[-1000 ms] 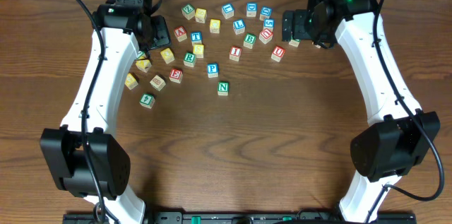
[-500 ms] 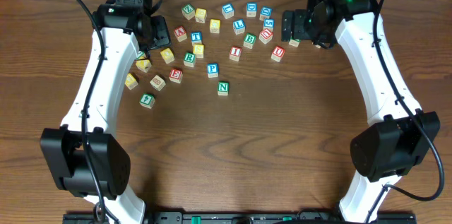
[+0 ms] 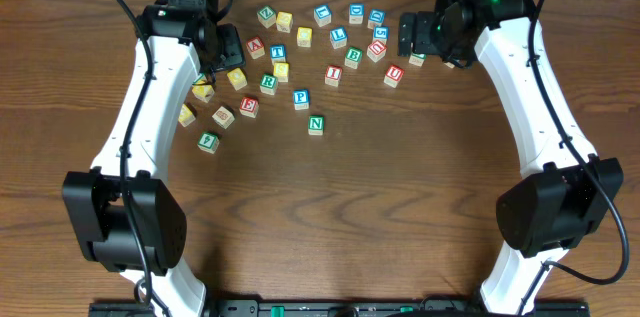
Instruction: Spell out NEURIPS
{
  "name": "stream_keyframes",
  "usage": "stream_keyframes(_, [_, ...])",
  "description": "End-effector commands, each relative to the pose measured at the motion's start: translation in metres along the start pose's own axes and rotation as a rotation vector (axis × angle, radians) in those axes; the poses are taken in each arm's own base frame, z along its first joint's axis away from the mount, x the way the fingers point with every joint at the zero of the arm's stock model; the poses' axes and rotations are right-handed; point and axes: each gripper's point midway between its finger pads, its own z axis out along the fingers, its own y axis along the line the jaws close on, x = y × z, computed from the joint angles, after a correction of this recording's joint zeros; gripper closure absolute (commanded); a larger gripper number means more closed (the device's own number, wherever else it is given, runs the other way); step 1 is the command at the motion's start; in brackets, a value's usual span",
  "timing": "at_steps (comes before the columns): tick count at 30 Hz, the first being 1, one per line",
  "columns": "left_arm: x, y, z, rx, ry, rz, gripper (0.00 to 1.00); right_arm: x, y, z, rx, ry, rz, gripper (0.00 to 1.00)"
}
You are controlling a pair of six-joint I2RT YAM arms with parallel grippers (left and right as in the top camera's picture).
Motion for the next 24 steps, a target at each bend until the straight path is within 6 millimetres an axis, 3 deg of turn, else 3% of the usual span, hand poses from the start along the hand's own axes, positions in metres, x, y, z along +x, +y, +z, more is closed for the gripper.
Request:
stream_keyframes(1, [0.0, -0.005, 0.005, 0.014, 0.006, 0.013, 0.37, -0.002, 0.005, 0.001, -0.01, -0.003, 0.012, 0.02])
stream_keyframes(14, [0.005, -0.031, 0.003, 0.044, -0.007, 0.065, 0.37, -0.003, 0.005, 0.001, -0.012, -0.008, 0.012, 0.02])
stream_keyframes(24, [0.007, -0.037, 0.002, 0.05, -0.008, 0.077, 0.37, -0.007, 0.006, 0.001, -0.016, -0.023, 0.013, 0.05])
